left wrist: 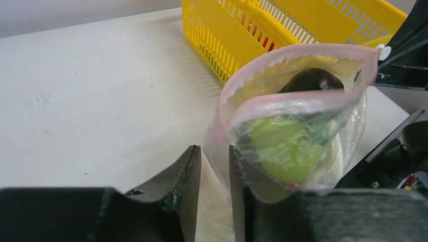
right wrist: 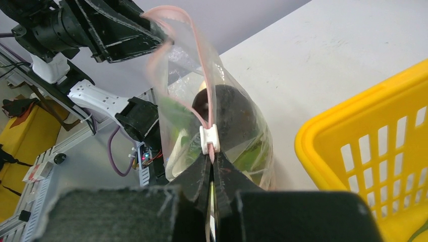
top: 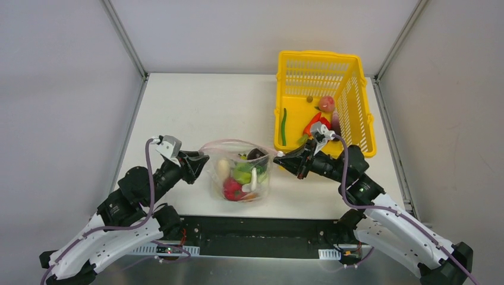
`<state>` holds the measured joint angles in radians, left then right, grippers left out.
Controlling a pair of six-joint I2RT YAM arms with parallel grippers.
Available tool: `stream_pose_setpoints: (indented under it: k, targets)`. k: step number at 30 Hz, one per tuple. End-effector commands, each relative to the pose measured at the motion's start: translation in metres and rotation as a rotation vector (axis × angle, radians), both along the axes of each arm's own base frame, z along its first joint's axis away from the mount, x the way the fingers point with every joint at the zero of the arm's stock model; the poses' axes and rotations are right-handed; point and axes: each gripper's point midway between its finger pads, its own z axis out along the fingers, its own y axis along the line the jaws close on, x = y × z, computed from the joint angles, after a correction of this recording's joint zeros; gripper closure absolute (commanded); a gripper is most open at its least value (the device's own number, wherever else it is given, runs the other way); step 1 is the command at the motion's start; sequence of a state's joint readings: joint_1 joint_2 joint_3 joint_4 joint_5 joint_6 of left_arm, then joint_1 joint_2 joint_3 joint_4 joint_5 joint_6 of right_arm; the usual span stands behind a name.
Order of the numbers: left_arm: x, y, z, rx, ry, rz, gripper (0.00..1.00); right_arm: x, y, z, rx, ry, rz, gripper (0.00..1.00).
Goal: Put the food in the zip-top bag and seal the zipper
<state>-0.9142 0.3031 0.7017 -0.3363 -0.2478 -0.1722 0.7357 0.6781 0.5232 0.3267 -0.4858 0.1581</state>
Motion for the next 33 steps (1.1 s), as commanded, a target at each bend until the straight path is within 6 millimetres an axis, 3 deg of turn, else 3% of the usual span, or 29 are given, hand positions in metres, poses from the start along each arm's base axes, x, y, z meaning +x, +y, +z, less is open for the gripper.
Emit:
stream_pose_setpoints:
  k: [1,3,5,11,13,17,24,29,33]
  targets:
    - [-0.002,0.011,0.033,-0.08,-0.046,0.033,0.59,-0.001,-0.002,0.026,0.022,-0.067,0.001,1.0]
    - [-0.003,0.009,0.037,-0.082,-0.052,0.018,0.36,-0.002,-0.001,0.026,0.018,-0.065,0.012,1.0]
    - [-0.002,0.01,0.039,-0.06,-0.057,0.021,0.22,-0.003,0.001,0.026,0.017,-0.065,0.023,1.0]
    - [0.007,0.006,0.035,0.135,-0.074,0.007,0.17,-0.006,0.004,0.028,0.014,-0.065,0.052,1.0]
    - [0.01,0.001,0.031,0.221,-0.083,-0.022,0.23,-0.005,0.004,0.029,0.014,-0.068,0.051,1.0]
    - [0.004,-0.004,0.029,0.315,-0.083,-0.097,0.51,-0.004,0.003,0.031,0.014,-0.073,0.044,1.0]
    - [-0.005,0.0,0.037,0.293,-0.12,-0.122,0.89,0.002,0.003,0.03,0.0,-0.073,0.014,1.0]
    - [-0.007,0.009,0.044,0.268,-0.144,-0.091,1.0,0.006,0.003,0.029,-0.002,-0.067,0.0,1.0]
    - [-0.005,0.02,0.043,0.249,-0.141,-0.034,1.0,0.009,-0.001,0.033,0.012,-0.076,-0.035,1.0]
